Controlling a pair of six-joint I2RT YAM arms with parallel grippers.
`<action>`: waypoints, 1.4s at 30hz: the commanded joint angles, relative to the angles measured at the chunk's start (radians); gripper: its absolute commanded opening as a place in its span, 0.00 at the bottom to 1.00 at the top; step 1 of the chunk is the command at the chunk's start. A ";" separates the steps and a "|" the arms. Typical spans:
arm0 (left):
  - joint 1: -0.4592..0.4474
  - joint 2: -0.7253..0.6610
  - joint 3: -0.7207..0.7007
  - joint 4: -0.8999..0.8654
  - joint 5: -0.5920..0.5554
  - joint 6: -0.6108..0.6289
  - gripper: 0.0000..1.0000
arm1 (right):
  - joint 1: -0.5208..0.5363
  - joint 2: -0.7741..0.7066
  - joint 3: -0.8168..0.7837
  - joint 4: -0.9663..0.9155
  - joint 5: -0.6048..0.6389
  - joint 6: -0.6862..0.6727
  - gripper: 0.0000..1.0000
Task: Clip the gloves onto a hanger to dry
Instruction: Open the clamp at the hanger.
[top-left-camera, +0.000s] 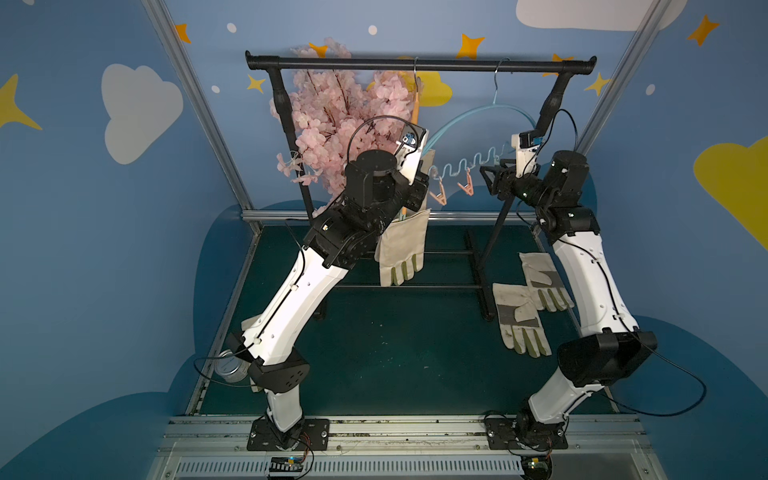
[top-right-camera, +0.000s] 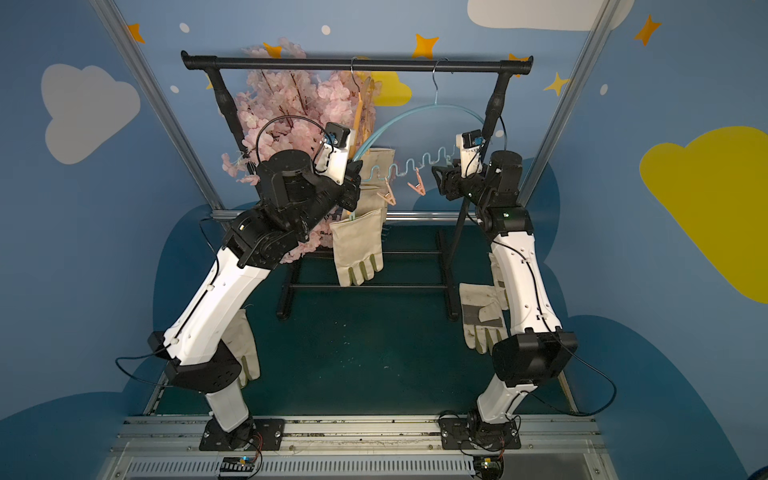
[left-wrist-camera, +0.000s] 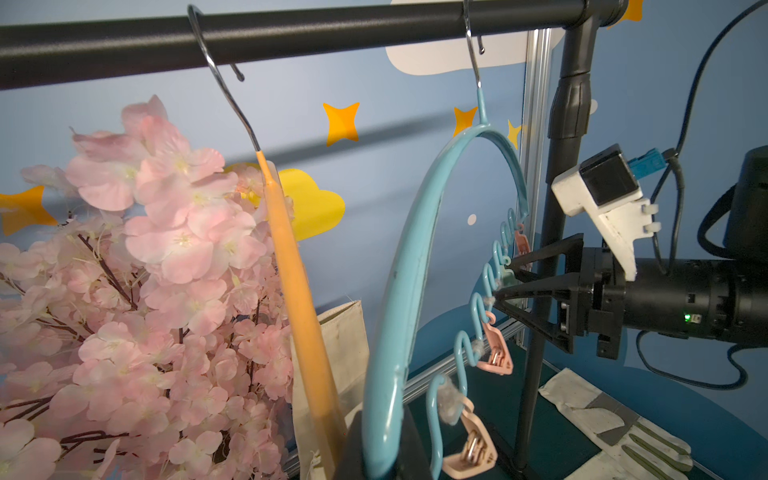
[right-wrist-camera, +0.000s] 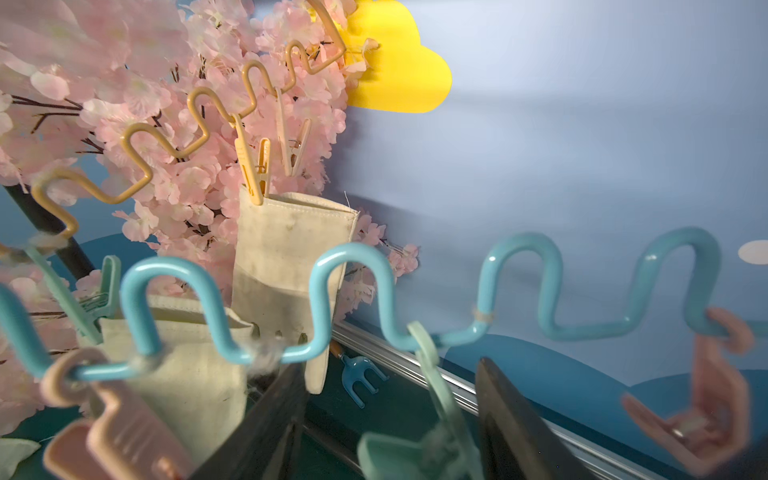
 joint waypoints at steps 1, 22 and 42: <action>0.008 0.002 0.024 0.016 0.012 -0.004 0.04 | 0.005 0.022 0.044 -0.013 0.019 -0.037 0.65; 0.011 0.007 0.033 0.007 0.031 -0.013 0.04 | -0.019 0.094 0.127 -0.053 -0.029 -0.031 0.57; 0.013 0.014 0.048 -0.002 0.046 -0.021 0.05 | -0.023 0.081 0.122 -0.052 -0.068 -0.023 0.32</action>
